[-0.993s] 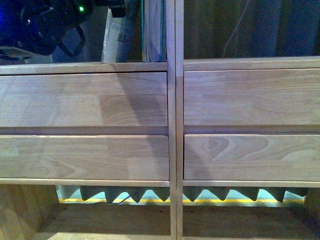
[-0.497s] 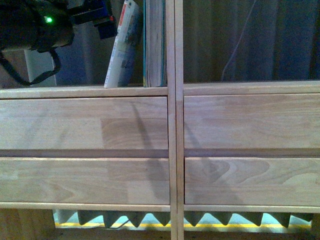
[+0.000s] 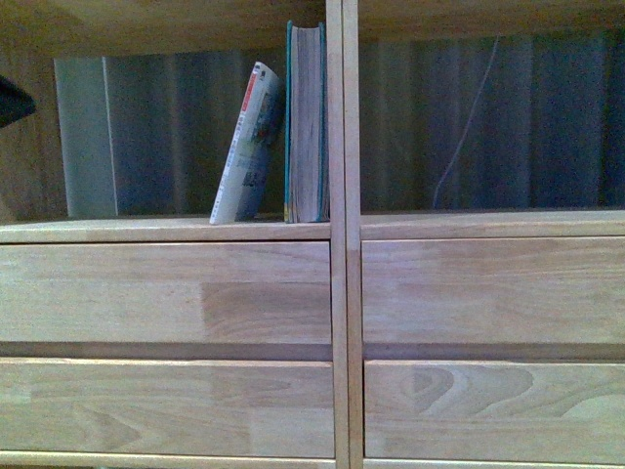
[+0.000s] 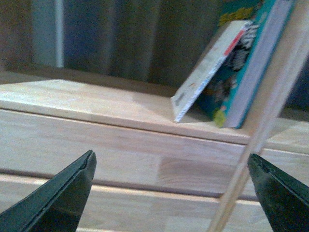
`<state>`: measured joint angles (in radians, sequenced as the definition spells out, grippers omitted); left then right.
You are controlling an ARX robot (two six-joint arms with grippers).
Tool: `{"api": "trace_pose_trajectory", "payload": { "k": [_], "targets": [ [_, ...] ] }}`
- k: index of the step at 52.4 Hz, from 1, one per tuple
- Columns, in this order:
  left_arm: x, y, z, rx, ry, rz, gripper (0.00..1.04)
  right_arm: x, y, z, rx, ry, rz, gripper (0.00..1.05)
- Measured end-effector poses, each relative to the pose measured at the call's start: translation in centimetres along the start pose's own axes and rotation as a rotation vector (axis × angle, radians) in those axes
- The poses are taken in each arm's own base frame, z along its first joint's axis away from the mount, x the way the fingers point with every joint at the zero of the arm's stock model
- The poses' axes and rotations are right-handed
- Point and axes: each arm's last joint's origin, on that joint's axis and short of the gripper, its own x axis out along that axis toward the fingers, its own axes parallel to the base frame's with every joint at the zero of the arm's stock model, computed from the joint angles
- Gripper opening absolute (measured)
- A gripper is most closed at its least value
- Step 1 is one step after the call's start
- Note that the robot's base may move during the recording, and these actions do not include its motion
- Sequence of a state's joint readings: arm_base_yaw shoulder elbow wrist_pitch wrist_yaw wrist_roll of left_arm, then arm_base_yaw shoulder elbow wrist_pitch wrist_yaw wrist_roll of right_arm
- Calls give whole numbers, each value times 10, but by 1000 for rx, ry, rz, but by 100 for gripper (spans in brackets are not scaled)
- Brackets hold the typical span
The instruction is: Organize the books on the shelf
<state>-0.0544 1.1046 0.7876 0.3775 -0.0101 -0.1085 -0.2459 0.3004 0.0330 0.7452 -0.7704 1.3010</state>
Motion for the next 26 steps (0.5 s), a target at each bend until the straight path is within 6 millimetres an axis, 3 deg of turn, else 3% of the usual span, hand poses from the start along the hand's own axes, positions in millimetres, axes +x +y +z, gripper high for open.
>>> {"api": "trace_pose_trajectory", "payload": {
  "k": [4,10,16,23,26],
  "targets": [
    [-14,4,-21,55,37,37,69,4,5,-3,-166,-179,-242,80],
    [-36,16,-51,86,58,45,46,-6,-13,-15,-658,-107,-653,58],
    [-52,18,-69,92,58,45,26,-9,-21,-20,-877,-7,-696,38],
    [-68,20,-88,96,63,46,3,-10,-20,-20,-968,8,-691,16],
    [-76,20,-96,98,66,46,3,-11,-23,-22,-986,18,-693,3]
  ]
}}
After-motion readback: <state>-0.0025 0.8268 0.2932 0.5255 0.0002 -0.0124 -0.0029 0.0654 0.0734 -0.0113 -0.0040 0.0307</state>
